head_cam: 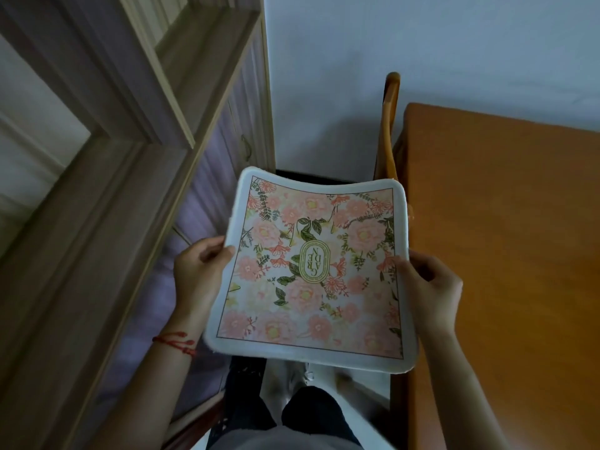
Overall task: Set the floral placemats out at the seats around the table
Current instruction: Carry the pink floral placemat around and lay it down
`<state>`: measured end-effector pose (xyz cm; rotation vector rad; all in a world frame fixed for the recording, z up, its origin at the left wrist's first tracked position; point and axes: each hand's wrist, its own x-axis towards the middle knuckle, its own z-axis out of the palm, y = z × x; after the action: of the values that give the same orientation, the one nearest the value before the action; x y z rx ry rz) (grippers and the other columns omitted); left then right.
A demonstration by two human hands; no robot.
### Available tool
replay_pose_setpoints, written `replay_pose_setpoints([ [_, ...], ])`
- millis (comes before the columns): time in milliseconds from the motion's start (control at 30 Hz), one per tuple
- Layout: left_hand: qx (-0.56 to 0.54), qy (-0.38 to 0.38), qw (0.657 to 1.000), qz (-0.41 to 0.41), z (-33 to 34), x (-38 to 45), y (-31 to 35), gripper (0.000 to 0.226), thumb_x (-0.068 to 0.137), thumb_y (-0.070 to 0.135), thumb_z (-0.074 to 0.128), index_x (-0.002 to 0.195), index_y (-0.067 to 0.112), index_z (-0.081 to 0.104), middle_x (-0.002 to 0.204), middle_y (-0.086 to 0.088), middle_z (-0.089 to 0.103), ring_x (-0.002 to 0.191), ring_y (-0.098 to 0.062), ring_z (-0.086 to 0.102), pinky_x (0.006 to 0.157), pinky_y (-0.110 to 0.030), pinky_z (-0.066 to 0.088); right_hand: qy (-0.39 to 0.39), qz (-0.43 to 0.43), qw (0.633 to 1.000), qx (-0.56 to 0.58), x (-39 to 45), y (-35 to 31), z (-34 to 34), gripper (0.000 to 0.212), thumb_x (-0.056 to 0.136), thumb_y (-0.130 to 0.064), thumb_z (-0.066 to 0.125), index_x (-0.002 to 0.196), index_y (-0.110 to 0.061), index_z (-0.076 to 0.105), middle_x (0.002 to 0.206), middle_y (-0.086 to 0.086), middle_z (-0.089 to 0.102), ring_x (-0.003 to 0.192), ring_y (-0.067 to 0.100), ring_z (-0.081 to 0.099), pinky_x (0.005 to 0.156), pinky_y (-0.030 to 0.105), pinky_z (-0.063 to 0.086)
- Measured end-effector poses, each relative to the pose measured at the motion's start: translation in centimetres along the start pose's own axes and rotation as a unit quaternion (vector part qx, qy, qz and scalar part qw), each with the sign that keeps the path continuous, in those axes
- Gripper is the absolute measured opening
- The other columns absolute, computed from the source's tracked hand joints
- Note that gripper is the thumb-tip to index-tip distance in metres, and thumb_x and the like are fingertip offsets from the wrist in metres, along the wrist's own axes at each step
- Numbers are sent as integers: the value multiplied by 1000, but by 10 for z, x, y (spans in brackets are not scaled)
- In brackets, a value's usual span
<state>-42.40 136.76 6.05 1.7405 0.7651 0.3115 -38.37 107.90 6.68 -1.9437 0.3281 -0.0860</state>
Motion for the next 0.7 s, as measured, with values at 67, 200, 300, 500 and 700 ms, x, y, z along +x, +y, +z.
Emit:
replay_pose_setpoints([
  [67,-6,1,1000,-6,7,18,6,14,79,4,66,91,10,69,67,12,68,61,-2,62,61,-18,52,-2,-10,1000,11,19,-6,6,18,82,-16,67,100,-17,67,81,-10,67,64,-2,64,51,12,51],
  [200,-8,5,1000,0,26,48,24,16,79,3,66,82,19,66,59,21,67,67,-14,61,65,-27,50,-8,-13,1000,21,59,-17,18,19,81,-18,67,100,-15,68,82,-7,68,65,1,65,53,14,52],
  [300,-20,10,1000,-1,42,69,40,13,79,1,65,90,9,68,68,6,69,67,-16,60,69,-32,51,-7,-15,1000,24,88,-26,23,20,81,-19,68,101,-14,68,83,-7,69,67,3,66,55,16,53],
  [500,-31,-5,999,8,77,112,70,18,80,2,65,96,7,68,69,9,68,70,-17,61,70,-29,51,12,-13,999,35,136,-50,24,14,82,-17,67,95,-20,67,81,-9,68,66,2,66,54,15,53],
  [700,-23,-43,999,17,116,164,95,19,81,4,65,100,6,67,81,-8,68,75,-21,63,70,-29,53,50,1,998,39,181,-65,32,11,81,-19,67,90,-25,65,80,-9,68,64,2,66,54,17,54],
])
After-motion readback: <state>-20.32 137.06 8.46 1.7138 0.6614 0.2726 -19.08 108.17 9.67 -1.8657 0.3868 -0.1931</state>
